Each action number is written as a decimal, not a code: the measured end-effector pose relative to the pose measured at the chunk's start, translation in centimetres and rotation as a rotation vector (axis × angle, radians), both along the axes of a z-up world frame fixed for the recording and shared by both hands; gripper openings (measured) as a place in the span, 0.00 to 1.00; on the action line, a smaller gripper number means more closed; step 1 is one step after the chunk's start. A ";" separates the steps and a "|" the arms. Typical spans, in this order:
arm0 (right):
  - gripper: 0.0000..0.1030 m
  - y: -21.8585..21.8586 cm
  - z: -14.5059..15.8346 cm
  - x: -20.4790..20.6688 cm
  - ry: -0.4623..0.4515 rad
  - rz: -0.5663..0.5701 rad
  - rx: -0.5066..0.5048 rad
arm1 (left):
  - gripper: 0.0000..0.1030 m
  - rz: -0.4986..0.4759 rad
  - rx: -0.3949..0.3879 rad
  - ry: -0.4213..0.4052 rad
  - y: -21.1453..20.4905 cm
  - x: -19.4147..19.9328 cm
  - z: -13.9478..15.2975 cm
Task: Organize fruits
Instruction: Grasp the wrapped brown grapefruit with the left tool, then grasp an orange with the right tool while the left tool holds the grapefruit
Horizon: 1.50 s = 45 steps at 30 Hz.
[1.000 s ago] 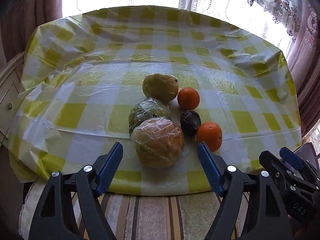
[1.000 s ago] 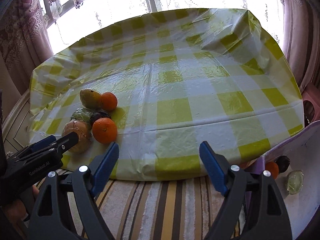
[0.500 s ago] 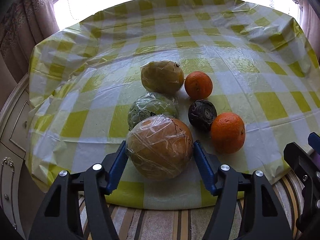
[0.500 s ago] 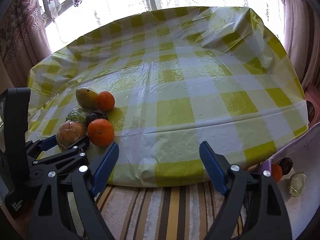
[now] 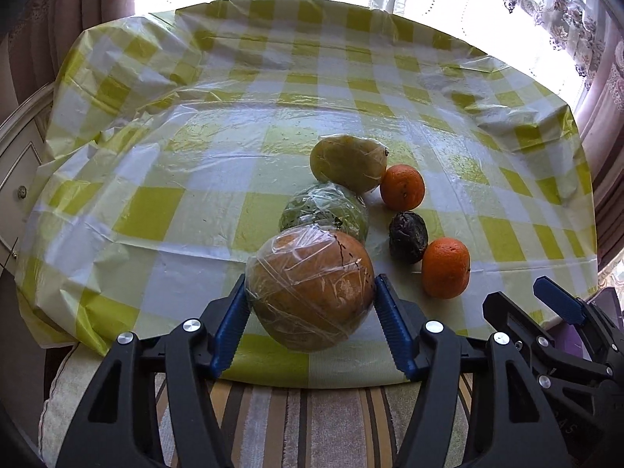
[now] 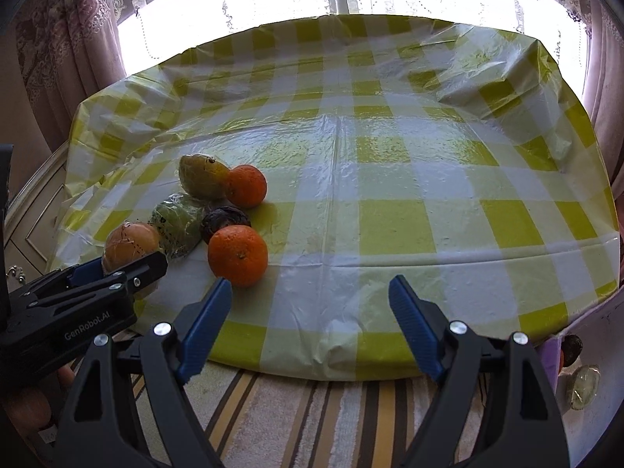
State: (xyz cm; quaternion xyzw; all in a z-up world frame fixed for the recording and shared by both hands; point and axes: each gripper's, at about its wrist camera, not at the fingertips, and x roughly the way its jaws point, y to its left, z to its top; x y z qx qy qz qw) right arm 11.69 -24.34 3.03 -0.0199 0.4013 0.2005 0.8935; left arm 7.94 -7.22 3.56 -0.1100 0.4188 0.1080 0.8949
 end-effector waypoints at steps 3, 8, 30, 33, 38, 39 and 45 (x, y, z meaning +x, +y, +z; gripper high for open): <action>0.80 1.3 -0.1 0.3 0.006 0.031 -0.016 | 0.60 -0.022 -0.029 0.018 1.3 -0.4 -0.1; 0.80 3.3 -0.3 0.7 0.003 0.071 -0.036 | 0.59 -0.046 -0.083 0.003 3.5 -1.2 -0.1; 0.63 4.7 -1.5 2.7 0.069 0.082 0.005 | 0.59 -0.034 -0.152 -0.030 5.4 -2.1 -1.2; 0.45 4.5 -1.5 2.6 0.070 0.103 0.036 | 0.59 -0.034 -0.139 -0.036 5.1 -2.2 -1.0; 0.39 5.1 -1.1 1.6 0.032 0.117 -0.005 | 0.59 -0.036 -0.124 -0.052 4.7 -2.6 -0.6; 0.39 5.0 -1.0 1.6 0.031 0.114 -0.001 | 0.59 -0.036 -0.124 -0.054 4.6 -2.7 -0.5; 0.38 4.7 0.0 0.4 -0.019 0.115 -0.008 | 0.58 -0.042 -0.110 -0.071 4.2 -3.1 0.3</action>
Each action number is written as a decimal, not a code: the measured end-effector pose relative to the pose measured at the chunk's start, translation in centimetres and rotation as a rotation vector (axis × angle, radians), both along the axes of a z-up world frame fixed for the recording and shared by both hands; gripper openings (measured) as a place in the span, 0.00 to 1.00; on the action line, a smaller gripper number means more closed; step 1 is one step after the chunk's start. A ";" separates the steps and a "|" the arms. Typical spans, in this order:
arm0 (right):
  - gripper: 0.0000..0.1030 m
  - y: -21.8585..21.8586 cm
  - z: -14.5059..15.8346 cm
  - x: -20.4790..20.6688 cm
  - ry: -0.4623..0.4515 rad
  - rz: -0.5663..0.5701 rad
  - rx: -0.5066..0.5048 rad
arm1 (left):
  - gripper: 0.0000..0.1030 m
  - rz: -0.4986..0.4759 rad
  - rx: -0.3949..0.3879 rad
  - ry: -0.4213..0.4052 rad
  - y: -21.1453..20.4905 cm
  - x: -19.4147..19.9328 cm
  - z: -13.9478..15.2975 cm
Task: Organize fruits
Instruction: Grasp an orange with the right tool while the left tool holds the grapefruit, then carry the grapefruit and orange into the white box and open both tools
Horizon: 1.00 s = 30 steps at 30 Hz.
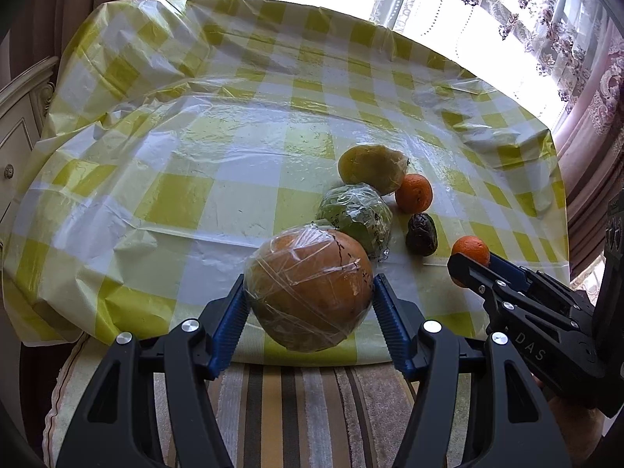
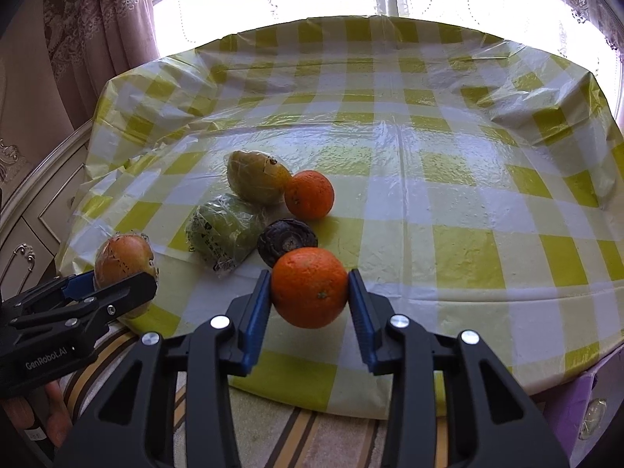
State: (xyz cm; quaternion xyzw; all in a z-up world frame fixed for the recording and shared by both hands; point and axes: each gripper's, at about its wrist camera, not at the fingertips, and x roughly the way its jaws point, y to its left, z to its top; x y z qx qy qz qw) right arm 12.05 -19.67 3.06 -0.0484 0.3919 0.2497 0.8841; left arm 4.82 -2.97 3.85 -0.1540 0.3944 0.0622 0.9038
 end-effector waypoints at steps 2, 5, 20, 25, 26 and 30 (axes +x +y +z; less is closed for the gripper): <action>0.38 -0.2 0.4 -0.4 -0.011 -0.001 0.005 | 0.59 -0.006 0.010 -0.006 -0.3 -0.3 0.3; 0.38 -0.8 0.7 -0.7 -0.015 -0.007 0.018 | 0.58 -0.010 0.021 -0.008 -0.8 -0.4 0.6; 0.38 -5.9 2.1 -2.4 -0.014 -0.084 0.092 | 0.58 -0.095 0.080 -0.031 -5.1 -0.9 2.1; 0.38 -8.3 2.7 -3.0 -0.022 -0.116 0.114 | 0.58 -0.145 0.090 -0.035 -7.4 -0.7 2.5; 0.38 -8.7 2.9 -3.1 -0.024 -0.123 0.116 | 0.58 -0.157 0.092 -0.037 -7.9 -0.6 2.6; 0.38 -11.1 3.3 -3.6 -0.025 -0.158 0.132 | 0.58 -0.215 0.087 -0.039 -10.4 -0.4 2.8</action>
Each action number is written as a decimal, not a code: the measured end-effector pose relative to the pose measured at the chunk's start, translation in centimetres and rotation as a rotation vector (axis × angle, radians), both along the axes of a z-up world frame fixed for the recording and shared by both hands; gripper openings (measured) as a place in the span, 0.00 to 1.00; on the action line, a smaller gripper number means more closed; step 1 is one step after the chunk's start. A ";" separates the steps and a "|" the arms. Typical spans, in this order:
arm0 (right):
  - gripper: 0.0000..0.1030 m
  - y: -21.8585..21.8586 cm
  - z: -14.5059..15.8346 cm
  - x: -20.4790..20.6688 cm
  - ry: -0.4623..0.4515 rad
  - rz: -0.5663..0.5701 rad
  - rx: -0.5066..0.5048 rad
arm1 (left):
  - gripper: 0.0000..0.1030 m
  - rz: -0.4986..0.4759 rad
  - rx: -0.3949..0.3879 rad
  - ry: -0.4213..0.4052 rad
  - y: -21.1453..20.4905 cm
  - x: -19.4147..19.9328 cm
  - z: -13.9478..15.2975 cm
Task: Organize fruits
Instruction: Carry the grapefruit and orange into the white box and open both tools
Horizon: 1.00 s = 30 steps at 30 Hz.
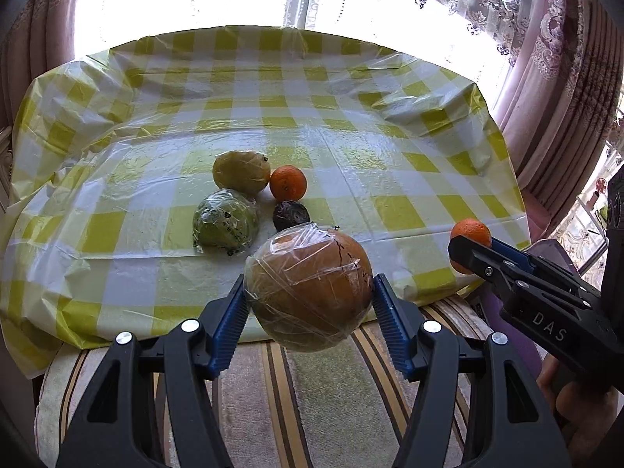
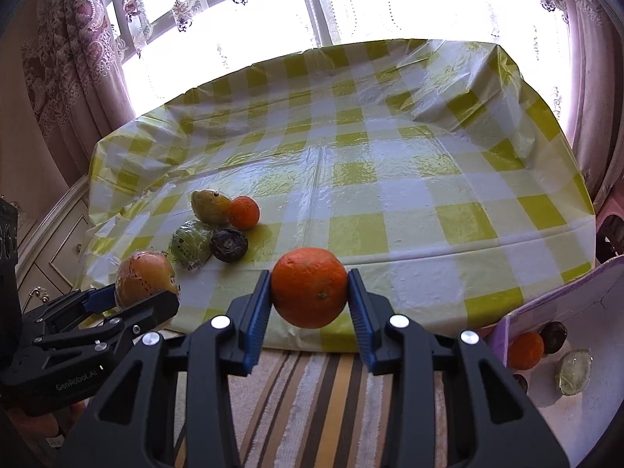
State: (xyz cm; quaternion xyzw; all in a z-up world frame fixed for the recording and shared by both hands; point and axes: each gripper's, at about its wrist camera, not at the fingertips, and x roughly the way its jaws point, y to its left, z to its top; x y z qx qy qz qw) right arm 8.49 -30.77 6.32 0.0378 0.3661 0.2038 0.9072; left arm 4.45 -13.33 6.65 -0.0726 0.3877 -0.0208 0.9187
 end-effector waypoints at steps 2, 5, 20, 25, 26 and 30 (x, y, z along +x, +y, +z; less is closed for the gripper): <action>0.38 -1.3 0.1 -0.2 0.000 -0.023 0.009 | 0.58 -0.029 0.007 -0.005 -1.3 0.1 0.2; 0.38 -3.4 0.3 -0.5 0.001 -0.060 0.016 | 0.58 -0.078 0.010 -0.009 -3.3 0.3 0.5; 0.38 -14.4 0.0 -2.1 0.028 -0.289 0.011 | 0.58 -0.364 0.036 -0.028 -14.7 1.3 1.1; 0.38 -17.5 -0.4 -2.3 0.051 -0.364 -0.015 | 0.58 -0.456 0.044 -0.031 -18.5 1.8 1.0; 0.38 -18.2 -0.6 -2.4 0.061 -0.376 -0.023 | 0.58 -0.477 0.044 -0.029 -19.3 1.9 0.8; 0.38 -20.6 -1.7 -2.5 0.107 -0.429 -0.070 | 0.58 -0.566 0.059 -0.005 -22.4 2.4 -0.3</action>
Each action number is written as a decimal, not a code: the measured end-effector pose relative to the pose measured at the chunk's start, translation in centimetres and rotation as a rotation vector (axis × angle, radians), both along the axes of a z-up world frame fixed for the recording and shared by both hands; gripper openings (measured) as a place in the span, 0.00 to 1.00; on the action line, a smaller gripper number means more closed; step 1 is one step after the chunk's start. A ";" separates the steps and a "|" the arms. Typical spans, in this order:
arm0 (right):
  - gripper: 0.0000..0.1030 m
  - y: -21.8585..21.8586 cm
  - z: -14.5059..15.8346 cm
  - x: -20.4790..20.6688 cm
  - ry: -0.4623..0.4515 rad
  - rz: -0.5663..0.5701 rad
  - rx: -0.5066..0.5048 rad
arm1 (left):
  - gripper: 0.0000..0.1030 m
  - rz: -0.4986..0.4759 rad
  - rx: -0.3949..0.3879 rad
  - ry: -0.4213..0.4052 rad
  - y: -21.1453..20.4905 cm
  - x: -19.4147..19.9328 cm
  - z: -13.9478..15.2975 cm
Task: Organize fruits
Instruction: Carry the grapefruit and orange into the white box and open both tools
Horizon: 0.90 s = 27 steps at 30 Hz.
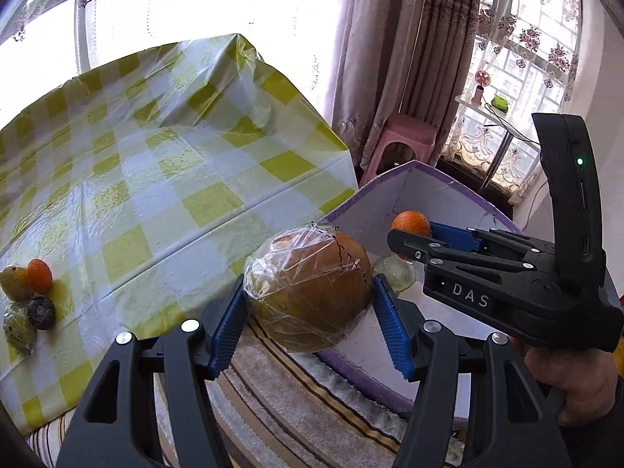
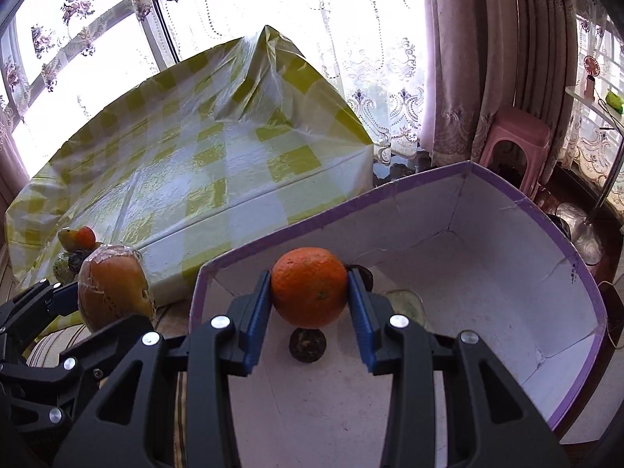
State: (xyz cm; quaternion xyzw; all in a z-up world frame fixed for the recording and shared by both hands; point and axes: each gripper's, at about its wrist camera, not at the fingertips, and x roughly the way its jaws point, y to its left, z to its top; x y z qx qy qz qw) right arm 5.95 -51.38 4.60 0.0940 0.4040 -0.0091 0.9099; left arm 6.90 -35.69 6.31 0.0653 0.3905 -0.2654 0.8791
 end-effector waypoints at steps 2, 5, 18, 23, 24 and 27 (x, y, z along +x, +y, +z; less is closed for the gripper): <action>0.38 -1.2 -0.8 -0.1 0.033 -0.022 -0.023 | 0.58 -0.042 0.020 0.021 -1.6 0.4 -0.9; 0.38 -2.7 -2.1 -0.1 0.091 -0.044 -0.062 | 0.58 -0.103 0.057 0.057 -3.6 1.0 -2.5; 0.38 -5.1 -5.2 0.2 0.223 -0.074 -0.214 | 0.59 -0.354 0.314 0.143 -10.1 0.8 -8.0; 0.39 -5.0 -5.8 0.5 0.236 -0.089 -0.237 | 0.59 -0.372 0.346 0.171 -10.6 1.0 -9.2; 0.39 -5.0 -5.8 0.5 0.235 -0.090 -0.237 | 0.59 -0.374 0.348 0.175 -10.7 1.1 -9.3; 0.39 -4.9 -5.9 0.6 0.237 -0.090 -0.248 | 0.59 -0.370 0.350 0.182 -11.0 1.4 -9.7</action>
